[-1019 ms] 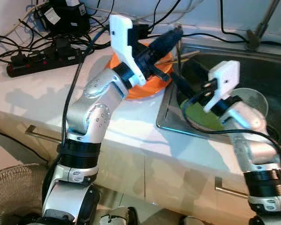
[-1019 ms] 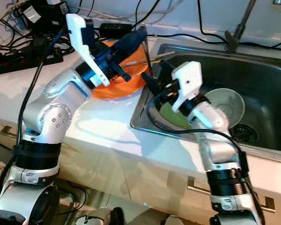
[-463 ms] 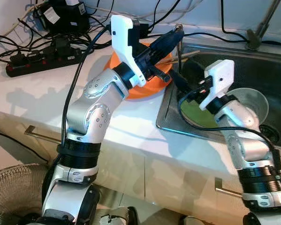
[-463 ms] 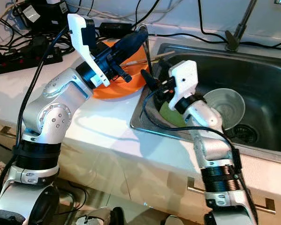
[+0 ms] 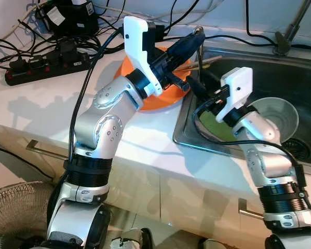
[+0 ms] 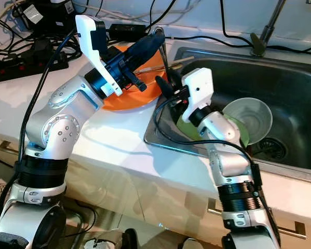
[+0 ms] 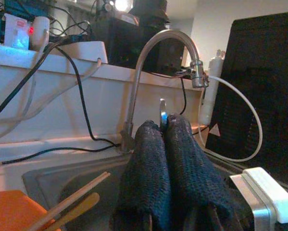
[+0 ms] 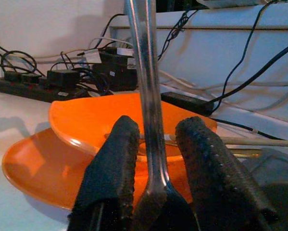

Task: Kitchen organization

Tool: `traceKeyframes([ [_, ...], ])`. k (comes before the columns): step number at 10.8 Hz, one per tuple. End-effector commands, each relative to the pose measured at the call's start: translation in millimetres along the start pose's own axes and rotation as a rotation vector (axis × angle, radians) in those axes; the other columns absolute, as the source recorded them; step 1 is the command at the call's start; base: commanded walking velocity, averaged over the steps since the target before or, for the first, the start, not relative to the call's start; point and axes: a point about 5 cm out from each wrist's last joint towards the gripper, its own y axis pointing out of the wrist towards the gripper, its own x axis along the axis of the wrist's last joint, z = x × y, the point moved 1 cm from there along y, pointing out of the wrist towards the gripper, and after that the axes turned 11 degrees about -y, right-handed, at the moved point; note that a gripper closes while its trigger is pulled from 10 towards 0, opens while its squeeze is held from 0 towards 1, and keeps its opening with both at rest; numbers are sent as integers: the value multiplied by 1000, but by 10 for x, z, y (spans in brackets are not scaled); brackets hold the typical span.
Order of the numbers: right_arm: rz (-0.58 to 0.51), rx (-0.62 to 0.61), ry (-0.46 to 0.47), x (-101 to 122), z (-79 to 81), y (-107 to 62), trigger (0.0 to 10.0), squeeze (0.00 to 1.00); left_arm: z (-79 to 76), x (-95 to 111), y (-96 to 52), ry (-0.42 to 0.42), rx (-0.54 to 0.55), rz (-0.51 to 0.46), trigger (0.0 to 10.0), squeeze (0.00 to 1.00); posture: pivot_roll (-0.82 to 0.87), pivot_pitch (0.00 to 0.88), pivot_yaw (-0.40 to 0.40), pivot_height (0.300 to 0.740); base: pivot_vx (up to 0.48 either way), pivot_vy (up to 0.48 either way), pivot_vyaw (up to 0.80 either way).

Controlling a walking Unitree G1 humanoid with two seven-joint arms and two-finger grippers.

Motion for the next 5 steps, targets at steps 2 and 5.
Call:
traceKeyframes([
  [2,-4,11,-14,10,23,27,0,0,-58,10,-8,2,-26,-5,10000,0,53,62,96,740,0,0,0],
  [5,-8,26,-13,13,70,42,0,0,-53,19,-5,8,-14,-31,10000,0,54,46,94,740,0,0,0],
])
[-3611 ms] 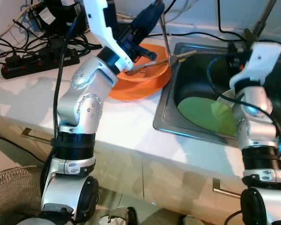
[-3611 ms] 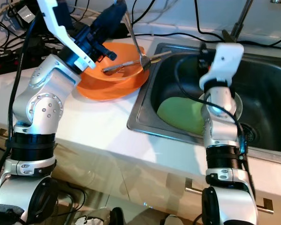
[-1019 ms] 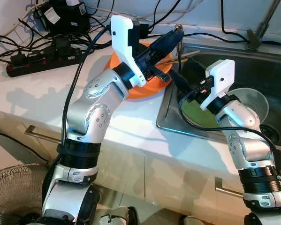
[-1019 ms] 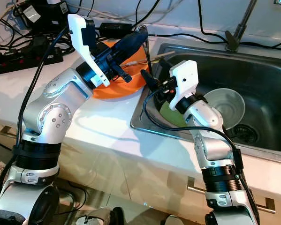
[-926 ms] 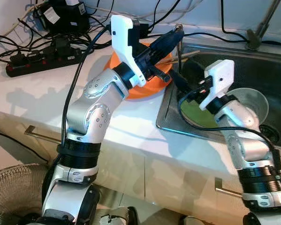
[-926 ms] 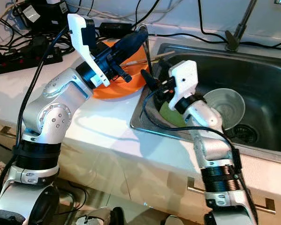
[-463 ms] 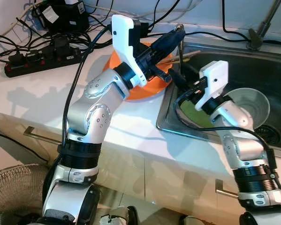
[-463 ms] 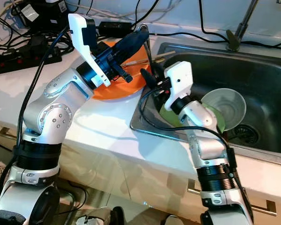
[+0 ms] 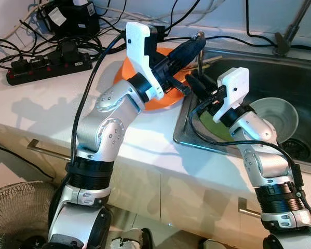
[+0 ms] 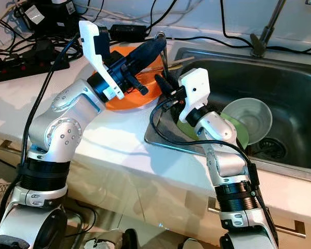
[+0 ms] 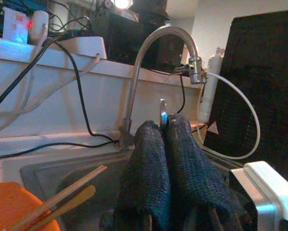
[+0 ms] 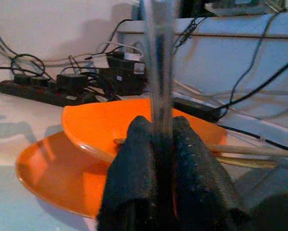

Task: Kitchen organization

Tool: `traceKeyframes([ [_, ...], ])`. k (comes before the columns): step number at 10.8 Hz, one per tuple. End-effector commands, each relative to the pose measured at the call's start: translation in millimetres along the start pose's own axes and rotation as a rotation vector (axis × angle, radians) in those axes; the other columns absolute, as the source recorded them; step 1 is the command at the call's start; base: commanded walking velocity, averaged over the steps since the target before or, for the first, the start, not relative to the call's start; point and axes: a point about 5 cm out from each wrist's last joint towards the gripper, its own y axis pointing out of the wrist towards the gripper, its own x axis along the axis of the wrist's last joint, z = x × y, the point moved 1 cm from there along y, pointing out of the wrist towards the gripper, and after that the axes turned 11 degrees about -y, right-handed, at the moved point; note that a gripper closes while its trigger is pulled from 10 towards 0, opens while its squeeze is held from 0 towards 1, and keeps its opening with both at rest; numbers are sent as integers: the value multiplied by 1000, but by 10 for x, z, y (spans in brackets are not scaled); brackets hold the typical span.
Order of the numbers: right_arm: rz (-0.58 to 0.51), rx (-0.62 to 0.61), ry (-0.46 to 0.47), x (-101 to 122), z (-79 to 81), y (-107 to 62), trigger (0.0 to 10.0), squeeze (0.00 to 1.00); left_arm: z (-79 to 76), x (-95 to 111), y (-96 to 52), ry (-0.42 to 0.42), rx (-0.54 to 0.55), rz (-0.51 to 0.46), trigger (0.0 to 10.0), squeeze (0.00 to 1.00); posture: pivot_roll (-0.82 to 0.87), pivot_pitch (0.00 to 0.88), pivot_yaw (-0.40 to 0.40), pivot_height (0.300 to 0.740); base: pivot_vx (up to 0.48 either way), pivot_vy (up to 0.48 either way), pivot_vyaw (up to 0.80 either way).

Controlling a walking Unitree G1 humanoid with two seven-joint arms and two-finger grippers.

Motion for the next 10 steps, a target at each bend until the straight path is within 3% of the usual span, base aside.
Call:
traceKeyframes([
  [1,12,3,-3,-13,3,4,0,0,-36,90,-2,26,-12,-43,10000,0,55,46,94,740,0,0,0],
  [4,10,-8,-4,-9,-15,6,0,0,-10,105,-2,24,11,-58,10000,0,54,52,92,740,0,0,0],
  [5,13,-18,-6,-12,-39,3,0,0,17,113,-4,9,30,-69,10000,1000,54,52,92,740,0,0,0],
  [10,36,-187,-17,-18,-309,-5,0,0,41,121,-22,-3,40,-80,10000,1000,58,52,89,740,0,0,0],
])
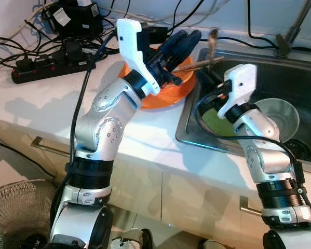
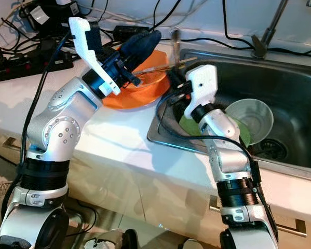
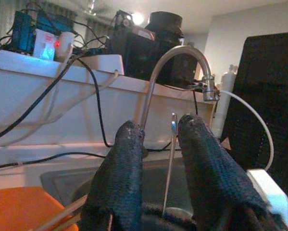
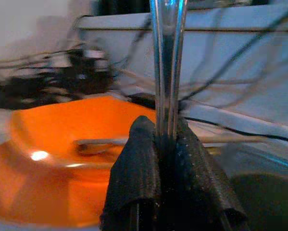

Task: Kitchen organization

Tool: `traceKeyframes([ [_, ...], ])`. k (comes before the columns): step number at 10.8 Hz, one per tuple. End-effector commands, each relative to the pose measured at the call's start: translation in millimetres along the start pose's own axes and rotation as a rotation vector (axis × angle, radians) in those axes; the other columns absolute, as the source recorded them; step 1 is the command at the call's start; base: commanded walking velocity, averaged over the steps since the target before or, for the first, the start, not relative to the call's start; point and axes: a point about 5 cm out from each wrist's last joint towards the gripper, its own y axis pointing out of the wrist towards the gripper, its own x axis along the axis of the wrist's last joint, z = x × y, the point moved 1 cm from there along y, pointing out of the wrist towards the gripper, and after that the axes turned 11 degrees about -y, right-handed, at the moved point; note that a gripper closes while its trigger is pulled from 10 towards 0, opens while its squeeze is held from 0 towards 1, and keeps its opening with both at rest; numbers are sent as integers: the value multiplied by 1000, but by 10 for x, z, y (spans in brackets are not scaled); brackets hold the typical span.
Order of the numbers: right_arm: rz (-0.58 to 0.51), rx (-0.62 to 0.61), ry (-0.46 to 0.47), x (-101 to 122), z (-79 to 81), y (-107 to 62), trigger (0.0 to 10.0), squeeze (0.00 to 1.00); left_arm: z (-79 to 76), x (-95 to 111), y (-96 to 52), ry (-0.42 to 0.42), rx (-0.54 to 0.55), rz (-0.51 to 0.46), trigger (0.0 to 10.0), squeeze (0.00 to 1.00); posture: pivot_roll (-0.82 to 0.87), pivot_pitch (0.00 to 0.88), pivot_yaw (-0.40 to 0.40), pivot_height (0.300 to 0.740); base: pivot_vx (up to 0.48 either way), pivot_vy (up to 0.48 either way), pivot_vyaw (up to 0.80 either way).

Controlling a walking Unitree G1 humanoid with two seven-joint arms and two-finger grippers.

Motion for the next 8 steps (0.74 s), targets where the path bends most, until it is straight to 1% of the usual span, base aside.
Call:
traceKeyframes([
  [1,4,-172,-46,63,-330,31,0,0,8,-11,-27,14,3,9,10000,0,56,52,89,740,0,0,0],
  [2,39,-254,-56,27,-483,25,0,0,34,-87,-68,17,19,36,10000,0,55,53,88,740,0,0,0],
  [3,71,-316,-53,-14,-605,20,9882,0,64,-174,-124,14,39,64,10000,0,54,51,87,740,0,0,0],
  [4,100,-364,-61,-62,-689,10,10000,0,96,-235,-169,13,61,85,10000,0,57,51,86,740,0,0,0],
  [5,156,-442,-45,-168,-805,-7,10000,0,129,-350,-244,20,90,131,10000,0,59,49,86,740,0,0,0],
  [6,216,-495,-39,-280,-876,-12,10000,0,141,-475,-310,35,104,185,10000,0,68,51,82,740,0,0,0],
  [7,295,-536,-24,-446,-913,-29,10000,0,148,-633,-385,49,109,253,10000,0,70,57,80,740,0,0,0],
  [8,337,-548,-17,-536,-903,-45,10000,0,153,-680,-402,63,111,277,10000,0,74,63,80,740,0,0,0],
])
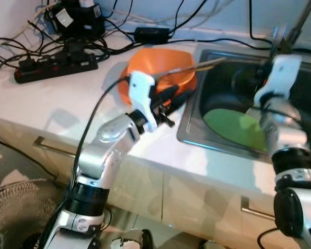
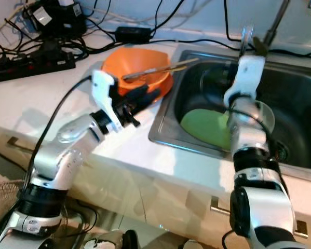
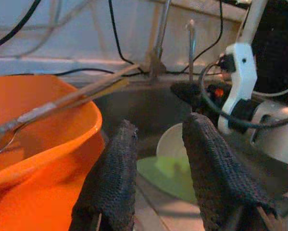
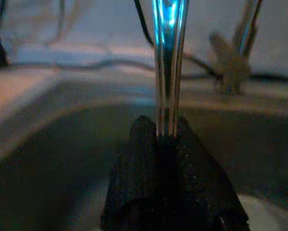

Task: Kitchen organization

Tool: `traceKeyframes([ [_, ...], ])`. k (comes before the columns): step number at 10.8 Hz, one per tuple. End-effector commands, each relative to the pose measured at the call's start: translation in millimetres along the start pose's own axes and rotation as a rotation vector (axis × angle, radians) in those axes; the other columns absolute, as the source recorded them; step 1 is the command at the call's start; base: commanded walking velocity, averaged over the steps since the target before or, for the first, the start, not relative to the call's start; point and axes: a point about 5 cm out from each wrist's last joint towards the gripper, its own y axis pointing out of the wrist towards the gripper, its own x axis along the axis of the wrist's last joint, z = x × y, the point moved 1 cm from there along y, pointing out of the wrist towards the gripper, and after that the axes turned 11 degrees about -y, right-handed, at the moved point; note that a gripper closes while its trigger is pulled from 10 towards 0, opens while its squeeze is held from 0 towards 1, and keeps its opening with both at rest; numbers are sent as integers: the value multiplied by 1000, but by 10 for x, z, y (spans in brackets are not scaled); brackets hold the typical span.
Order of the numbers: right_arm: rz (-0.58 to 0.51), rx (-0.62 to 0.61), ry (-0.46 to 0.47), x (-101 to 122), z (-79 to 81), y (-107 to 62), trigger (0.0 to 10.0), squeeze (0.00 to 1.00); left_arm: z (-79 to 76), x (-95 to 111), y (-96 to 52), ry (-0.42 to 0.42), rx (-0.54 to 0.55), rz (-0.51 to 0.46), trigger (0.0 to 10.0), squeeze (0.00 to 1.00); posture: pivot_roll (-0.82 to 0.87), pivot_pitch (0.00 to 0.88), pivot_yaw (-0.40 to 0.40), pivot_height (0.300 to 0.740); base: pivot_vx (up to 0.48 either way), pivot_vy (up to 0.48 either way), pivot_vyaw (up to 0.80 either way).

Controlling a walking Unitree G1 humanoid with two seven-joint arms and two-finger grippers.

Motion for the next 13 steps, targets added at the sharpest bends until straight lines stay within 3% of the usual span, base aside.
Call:
traceKeyframes([
  [1,1,-5,10,6,34,19,10000,0,0,-40,-3,23,-1,29,10000,0,84,70,79,740,0,0,0],
  [4,177,-39,121,-357,152,-39,10000,0,-28,-236,-58,90,-2,140,10000,0,105,88,82,740,0,0,0],
  [6,199,-40,128,-397,186,-46,10000,0,-40,-374,-105,114,-13,234,10000,0,106,88,82,740,0,0,0],
  [8,209,-31,127,-416,215,-49,10000,0,-78,-435,-108,124,-30,259,10000,0,100,70,84,740,0,0,0],
  [9,213,-26,134,-428,222,-53,10000,420,-94,-448,-104,129,-36,268,10000,0,101,61,83,740,0,0,0],
  [10,214,-22,132,-432,238,-56,10000,1000,-97,-458,-107,132,-38,274,10000,0,100,51,84,740,0,0,0],
  [13,205,-12,129,-433,277,-62,10000,1000,-112,-487,-109,135,-48,286,10000,0,96,34,87,740,0,0,0],
])
